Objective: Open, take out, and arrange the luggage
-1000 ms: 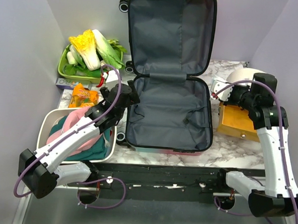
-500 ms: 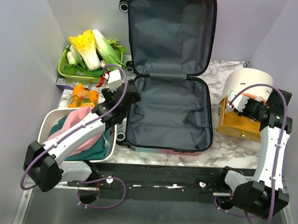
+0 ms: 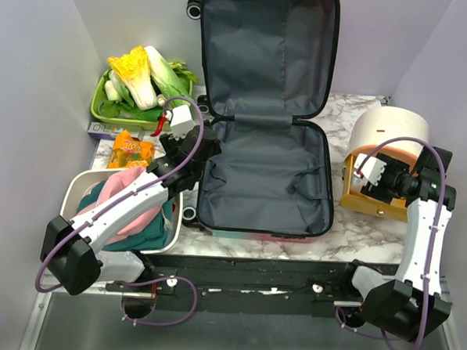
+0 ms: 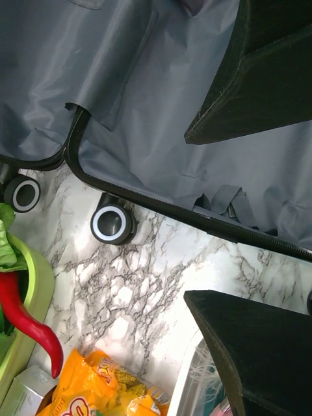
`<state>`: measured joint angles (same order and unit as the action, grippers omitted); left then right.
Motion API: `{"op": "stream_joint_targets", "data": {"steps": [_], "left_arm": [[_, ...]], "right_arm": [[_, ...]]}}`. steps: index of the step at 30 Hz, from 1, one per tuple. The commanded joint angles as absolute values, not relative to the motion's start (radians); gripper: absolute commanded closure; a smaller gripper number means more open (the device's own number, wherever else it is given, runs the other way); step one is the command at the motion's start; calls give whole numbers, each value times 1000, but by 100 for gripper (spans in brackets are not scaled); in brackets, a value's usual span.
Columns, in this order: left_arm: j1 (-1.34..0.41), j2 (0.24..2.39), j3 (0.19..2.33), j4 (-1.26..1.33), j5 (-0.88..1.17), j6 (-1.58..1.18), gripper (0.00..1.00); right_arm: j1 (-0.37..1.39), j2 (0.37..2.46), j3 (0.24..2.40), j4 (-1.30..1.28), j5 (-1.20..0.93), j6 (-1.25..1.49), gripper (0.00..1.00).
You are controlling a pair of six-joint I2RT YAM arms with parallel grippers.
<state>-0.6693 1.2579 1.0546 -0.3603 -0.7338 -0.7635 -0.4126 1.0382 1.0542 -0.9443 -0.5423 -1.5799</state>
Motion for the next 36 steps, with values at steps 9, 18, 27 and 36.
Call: {"op": "stream_joint_targets", "data": {"steps": [9,18,27,36], "left_arm": [[-667,1259,1083,-334,-758,-712,1],[-669,1238,1042,-196,-556,-652,1],[-721,1184,1042,-287,-451,-701,1],[-724,1083,1051,-428,-483,-726,1]], "right_arm": [[-422,985,1196,-1109,-726,-1551,12],[-251,1002,1449,-845,-971,-1070,0],[166,1334,1767,-306,-467,-318,4],[348,1126,1289,-214,186,125,5]]}}
